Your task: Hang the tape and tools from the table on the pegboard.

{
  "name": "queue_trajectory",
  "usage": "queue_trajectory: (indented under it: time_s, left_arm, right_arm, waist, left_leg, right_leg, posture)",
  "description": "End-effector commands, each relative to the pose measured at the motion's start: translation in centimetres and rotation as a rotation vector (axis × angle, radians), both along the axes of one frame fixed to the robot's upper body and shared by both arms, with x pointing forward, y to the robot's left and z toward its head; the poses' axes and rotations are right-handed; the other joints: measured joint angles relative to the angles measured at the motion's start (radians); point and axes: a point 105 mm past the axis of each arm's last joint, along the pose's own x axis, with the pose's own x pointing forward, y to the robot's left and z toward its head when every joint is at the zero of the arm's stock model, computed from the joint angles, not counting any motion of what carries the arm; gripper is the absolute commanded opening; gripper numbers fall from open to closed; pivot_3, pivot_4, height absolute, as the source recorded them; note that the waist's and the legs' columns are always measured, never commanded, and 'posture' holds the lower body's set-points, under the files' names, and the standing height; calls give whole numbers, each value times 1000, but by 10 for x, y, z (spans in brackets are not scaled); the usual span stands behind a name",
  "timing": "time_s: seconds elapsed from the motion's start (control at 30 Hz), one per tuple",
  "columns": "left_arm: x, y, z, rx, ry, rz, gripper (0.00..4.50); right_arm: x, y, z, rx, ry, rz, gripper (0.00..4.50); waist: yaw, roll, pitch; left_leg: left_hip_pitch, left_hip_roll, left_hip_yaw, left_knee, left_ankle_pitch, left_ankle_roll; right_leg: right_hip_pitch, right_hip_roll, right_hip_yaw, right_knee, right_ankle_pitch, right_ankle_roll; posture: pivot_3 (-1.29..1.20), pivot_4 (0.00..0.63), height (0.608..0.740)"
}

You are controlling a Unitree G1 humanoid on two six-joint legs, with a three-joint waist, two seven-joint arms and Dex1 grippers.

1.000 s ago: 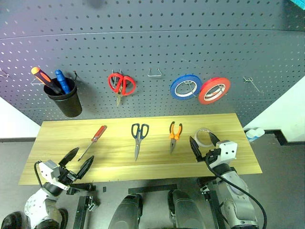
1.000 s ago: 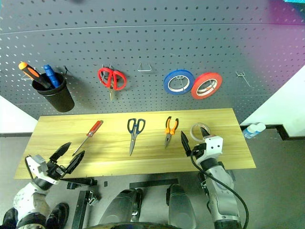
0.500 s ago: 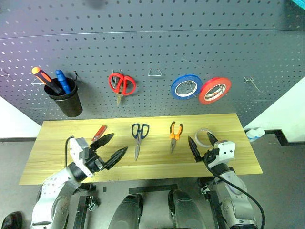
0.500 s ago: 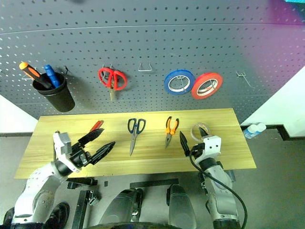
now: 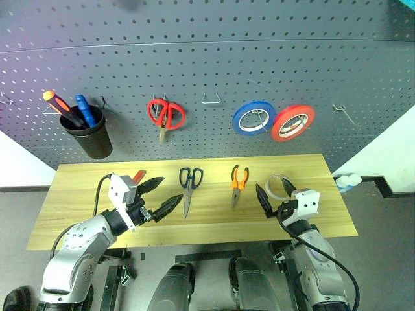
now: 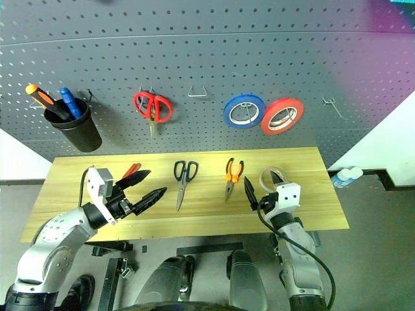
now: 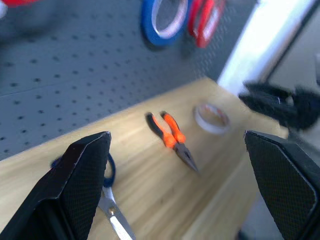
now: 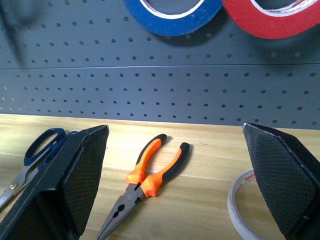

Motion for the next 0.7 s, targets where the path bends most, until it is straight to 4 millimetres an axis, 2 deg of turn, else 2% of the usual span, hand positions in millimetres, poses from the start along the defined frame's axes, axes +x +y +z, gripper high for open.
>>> queue_trajectory:
  time_s: [0.03,0.23,0.43,0.7]
  left_arm:
    - [-2,-10,16,34,-37,-80,4450]
    - [11,-18,29,49,-52,-106,4450]
    - [13,-29,34,33,-45,-143,4450]
    - [12,-23,34,18,-52,-132,4450]
  right_arm:
    - [3,4,2,-3,-2,29,4500]
    - [12,-1,-5,-41,52,19,4500]
    - [18,-5,-12,-103,115,25,4500]
    - [33,-11,-10,-193,205,20,4500]
  waist:
    - [1,0,0]
    - [2,0,0]
    - [-2,1,1]
    - [-1,2,2]
  left_leg:
    - [0,0,0,0,0,0]
    - [0,0,0,1,0,0]
    - [-1,0,0,-1,0,0]
    - [-1,0,0,0,0,0]
  right_leg:
    - [0,0,0,0,0,0]
    - [0,0,0,0,0,-1]
    - [-1,0,0,0,0,1]
    - [-1,0,0,0,0,0]
  posture:
    - [-41,208,740]
    - [-45,212,740]
    - [-53,223,740]
    - [-54,233,740]
